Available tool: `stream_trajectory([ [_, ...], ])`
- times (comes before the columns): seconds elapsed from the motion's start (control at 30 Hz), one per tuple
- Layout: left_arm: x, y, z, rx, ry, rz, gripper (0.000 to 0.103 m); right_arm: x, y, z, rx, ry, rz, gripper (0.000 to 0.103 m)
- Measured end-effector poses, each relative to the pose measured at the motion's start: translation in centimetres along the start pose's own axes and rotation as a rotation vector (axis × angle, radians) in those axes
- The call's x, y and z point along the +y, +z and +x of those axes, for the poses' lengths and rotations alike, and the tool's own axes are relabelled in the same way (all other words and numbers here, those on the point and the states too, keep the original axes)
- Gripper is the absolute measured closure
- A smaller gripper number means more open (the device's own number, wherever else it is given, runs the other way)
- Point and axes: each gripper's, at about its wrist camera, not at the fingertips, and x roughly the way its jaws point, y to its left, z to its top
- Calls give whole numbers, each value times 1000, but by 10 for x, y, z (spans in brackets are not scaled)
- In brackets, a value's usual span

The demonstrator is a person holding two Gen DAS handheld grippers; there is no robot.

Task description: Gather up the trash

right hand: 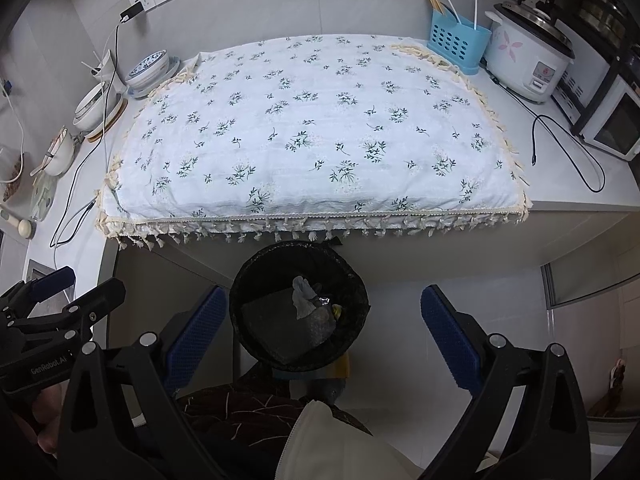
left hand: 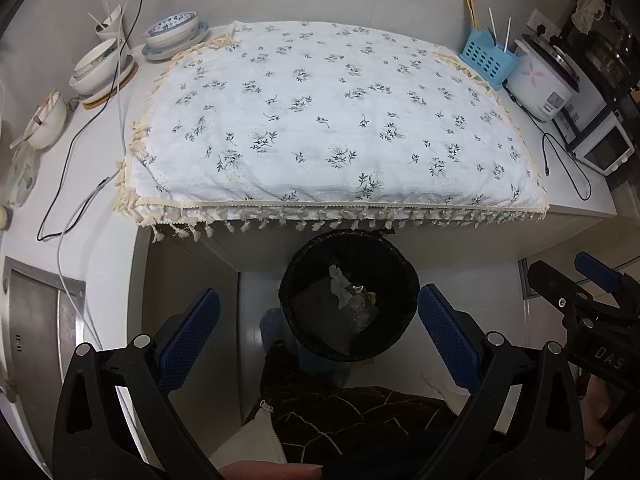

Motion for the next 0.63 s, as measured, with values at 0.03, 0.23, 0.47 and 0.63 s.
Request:
stream_trajectory([
  [0.03, -1, 0, 0, -1, -1, 1, 6, 0, 0, 0, 0, 1, -2, 9],
  [0.23, -2, 0, 0, -1, -3, -3, 6, -1, 1, 1, 5, 3, -3, 9],
  [0.47, -1, 3, -2, -10, -8, -10, 6, 0, 1, 2, 5, 2, -2, 9],
  [0.63, -4, 2, 0, -5, -2, -6, 6, -1, 1, 2, 7, 3, -4, 9],
])
